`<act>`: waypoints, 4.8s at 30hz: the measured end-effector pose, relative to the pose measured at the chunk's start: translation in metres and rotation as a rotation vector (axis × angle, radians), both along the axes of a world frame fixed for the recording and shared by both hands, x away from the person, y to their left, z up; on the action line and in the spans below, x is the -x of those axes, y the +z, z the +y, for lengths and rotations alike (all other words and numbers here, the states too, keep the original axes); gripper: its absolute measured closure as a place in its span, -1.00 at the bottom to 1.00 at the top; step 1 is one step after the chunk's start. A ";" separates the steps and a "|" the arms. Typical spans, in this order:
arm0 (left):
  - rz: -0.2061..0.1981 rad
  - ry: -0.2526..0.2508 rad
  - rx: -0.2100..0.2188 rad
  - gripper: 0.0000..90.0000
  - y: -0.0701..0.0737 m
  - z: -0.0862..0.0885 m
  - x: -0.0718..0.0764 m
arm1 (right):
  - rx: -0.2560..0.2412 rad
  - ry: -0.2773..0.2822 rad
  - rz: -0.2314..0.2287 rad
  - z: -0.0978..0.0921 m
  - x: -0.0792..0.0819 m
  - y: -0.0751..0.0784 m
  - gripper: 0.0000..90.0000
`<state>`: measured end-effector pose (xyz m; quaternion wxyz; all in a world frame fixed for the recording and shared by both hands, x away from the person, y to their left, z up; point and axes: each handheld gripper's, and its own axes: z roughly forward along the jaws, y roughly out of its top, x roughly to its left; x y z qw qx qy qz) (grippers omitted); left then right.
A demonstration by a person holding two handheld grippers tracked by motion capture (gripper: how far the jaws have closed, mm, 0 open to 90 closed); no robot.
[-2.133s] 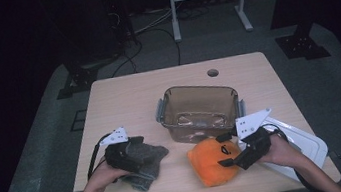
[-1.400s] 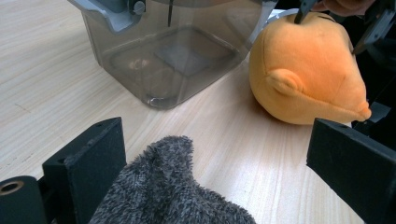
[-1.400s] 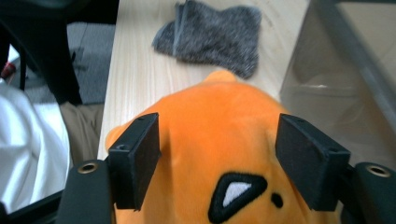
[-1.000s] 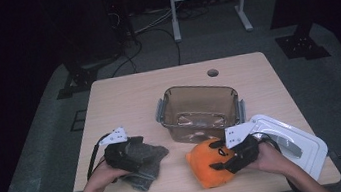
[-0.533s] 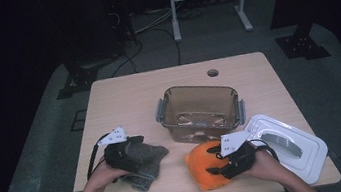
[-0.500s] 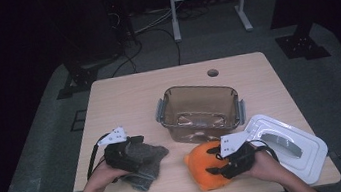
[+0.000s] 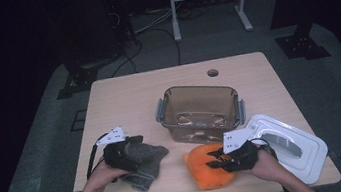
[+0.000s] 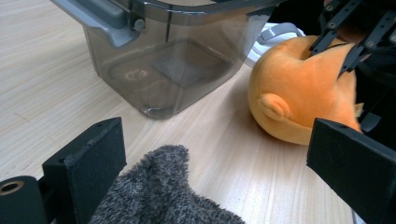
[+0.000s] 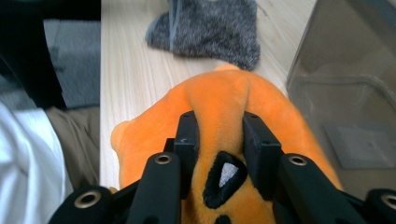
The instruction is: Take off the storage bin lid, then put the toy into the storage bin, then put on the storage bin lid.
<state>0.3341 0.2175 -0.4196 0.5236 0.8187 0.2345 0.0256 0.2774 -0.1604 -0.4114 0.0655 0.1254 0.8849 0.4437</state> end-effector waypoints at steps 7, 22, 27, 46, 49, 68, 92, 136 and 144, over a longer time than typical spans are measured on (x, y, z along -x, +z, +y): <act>-0.004 0.003 -0.003 -0.92 0.000 0.002 0.001 | -0.035 0.010 0.019 0.002 0.003 0.017 0.57; -0.009 -0.002 -0.013 -0.92 0.002 0.000 0.002 | -0.113 0.011 0.025 -0.009 -0.003 0.081 0.55; -0.011 -0.002 -0.003 -0.92 0.002 0.002 0.002 | -0.125 0.028 0.026 -0.006 -0.005 0.093 0.55; -0.001 0.012 -0.005 -0.92 -0.001 0.007 0.001 | -0.102 0.019 -0.016 0.002 -0.039 0.142 0.54; -0.004 0.013 -0.004 -0.92 0.000 0.008 0.001 | -0.099 0.010 -0.020 0.003 -0.045 0.147 0.54; -0.007 0.008 -0.001 -0.92 0.001 0.008 0.002 | -0.098 -0.058 -0.028 0.005 -0.080 0.163 0.54; -0.004 0.002 -0.020 -0.94 -0.001 0.005 0.002 | -0.080 -0.135 0.006 0.007 -0.119 0.138 0.53; -0.015 -0.001 -0.021 -0.94 0.000 0.005 0.003 | -0.015 -0.195 0.068 0.014 -0.154 0.091 0.51; -0.015 -0.006 -0.024 -0.94 -0.001 0.004 0.003 | 0.002 -0.197 0.082 0.016 -0.157 0.084 0.51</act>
